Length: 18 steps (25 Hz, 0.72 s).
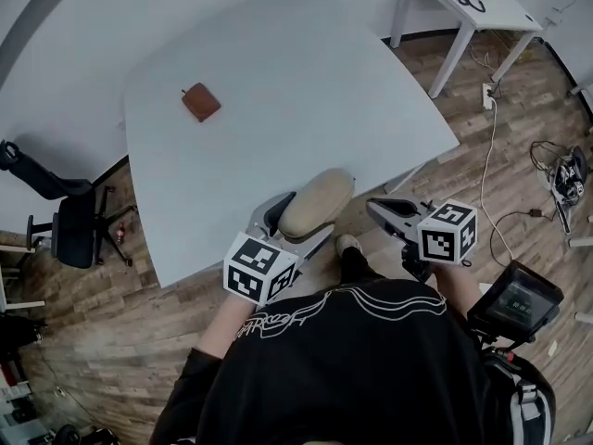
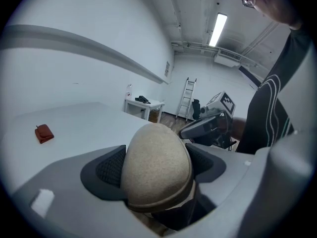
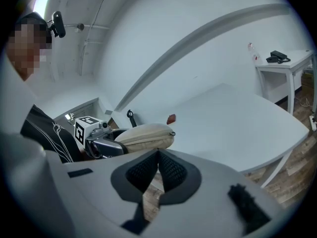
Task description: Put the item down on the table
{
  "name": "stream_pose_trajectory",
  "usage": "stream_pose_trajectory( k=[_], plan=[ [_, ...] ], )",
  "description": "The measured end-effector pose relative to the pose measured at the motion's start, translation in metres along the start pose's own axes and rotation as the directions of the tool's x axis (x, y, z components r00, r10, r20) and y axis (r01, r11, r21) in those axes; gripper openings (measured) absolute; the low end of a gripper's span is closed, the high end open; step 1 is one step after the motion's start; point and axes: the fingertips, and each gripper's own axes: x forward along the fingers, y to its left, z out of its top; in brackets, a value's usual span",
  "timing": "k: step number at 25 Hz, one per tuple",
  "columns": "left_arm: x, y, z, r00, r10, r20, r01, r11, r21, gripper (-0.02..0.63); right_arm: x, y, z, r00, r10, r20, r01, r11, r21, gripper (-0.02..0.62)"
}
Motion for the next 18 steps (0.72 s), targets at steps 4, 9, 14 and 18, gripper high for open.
stream_pose_trajectory(
  k=[4, 9, 14, 18],
  plan=[
    [0.023, 0.033, 0.001, 0.999, 0.038, -0.023, -0.038, 0.999, 0.007, 0.383, 0.014, -0.025, 0.010, 1.000, 0.001, -0.022, 0.000, 1.000, 0.014, 0.008],
    [0.053, 0.077, 0.010, 0.996, 0.079, -0.041, -0.078, 0.997, 0.031, 0.383, 0.025, -0.051, 0.019, 0.999, -0.007, -0.043, 0.008, 1.000, 0.029, 0.008],
    [0.088, 0.107, 0.016, 0.993, 0.104, -0.052, -0.101, 0.993, 0.065, 0.383, 0.022, -0.079, 0.022, 0.998, -0.036, -0.048, 0.039, 0.997, 0.059, 0.008],
    [0.115, 0.131, 0.007, 0.990, 0.119, -0.076, -0.112, 0.990, 0.089, 0.383, 0.023, -0.096, 0.025, 0.997, -0.050, -0.053, 0.054, 0.995, 0.082, 0.008]
  ],
)
